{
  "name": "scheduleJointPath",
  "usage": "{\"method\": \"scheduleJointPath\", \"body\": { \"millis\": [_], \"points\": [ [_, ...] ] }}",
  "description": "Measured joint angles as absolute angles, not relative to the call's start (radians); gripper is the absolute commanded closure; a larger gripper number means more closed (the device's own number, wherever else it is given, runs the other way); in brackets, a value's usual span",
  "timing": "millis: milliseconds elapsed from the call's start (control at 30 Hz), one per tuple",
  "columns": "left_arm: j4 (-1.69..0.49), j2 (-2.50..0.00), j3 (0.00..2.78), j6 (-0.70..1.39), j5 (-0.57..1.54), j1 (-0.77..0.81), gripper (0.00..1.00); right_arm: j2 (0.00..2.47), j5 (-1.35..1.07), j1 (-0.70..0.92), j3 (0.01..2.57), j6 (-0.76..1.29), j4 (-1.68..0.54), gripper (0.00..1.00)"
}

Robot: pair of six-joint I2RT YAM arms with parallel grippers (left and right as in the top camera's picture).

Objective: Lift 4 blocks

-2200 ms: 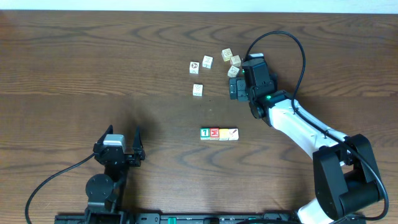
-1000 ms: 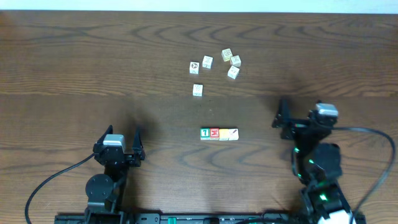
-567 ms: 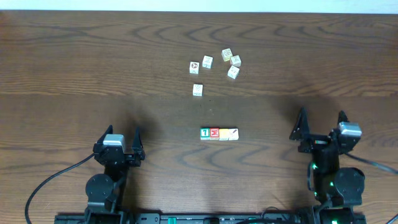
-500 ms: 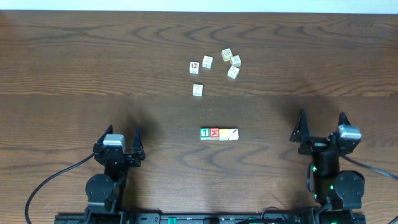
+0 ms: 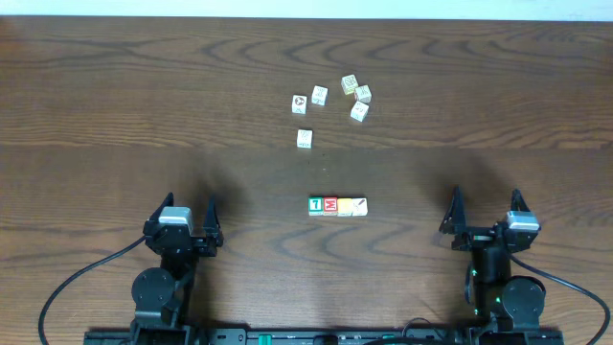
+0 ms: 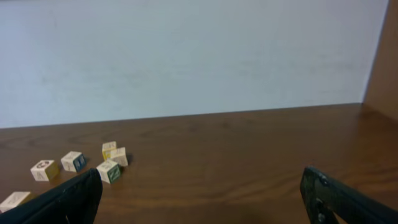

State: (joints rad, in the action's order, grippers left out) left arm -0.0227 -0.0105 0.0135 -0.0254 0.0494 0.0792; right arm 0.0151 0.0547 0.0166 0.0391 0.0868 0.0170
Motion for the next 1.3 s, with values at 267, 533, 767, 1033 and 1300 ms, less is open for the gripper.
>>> {"method": "scheduleJointPath", "body": {
  "millis": [267,533,767,1033,1300],
  "points": [
    [-0.023,-0.010,0.014,-0.025,0.049,0.079,0.27,0.013,0.063,0.007,0.008,0.094,-0.068,0.01],
    [-0.023,-0.010,0.014,-0.025,0.049,0.079,0.27,0.012,0.061,0.006,0.008,0.063,-0.069,0.01],
    [-0.023,-0.010,0.014,-0.025,0.049,0.079,0.27,0.012,0.056,-0.004,0.008,0.055,-0.070,0.01],
    [-0.023,-0.010,0.014,-0.025,0.049,0.079,0.27,0.012,0.056,-0.020,0.008,0.054,-0.068,0.01],
    [-0.023,-0.010,0.014,-0.025,0.049,0.079,0.27,0.012,0.056,-0.020,0.008,0.047,-0.068,0.01]
  ]
}}
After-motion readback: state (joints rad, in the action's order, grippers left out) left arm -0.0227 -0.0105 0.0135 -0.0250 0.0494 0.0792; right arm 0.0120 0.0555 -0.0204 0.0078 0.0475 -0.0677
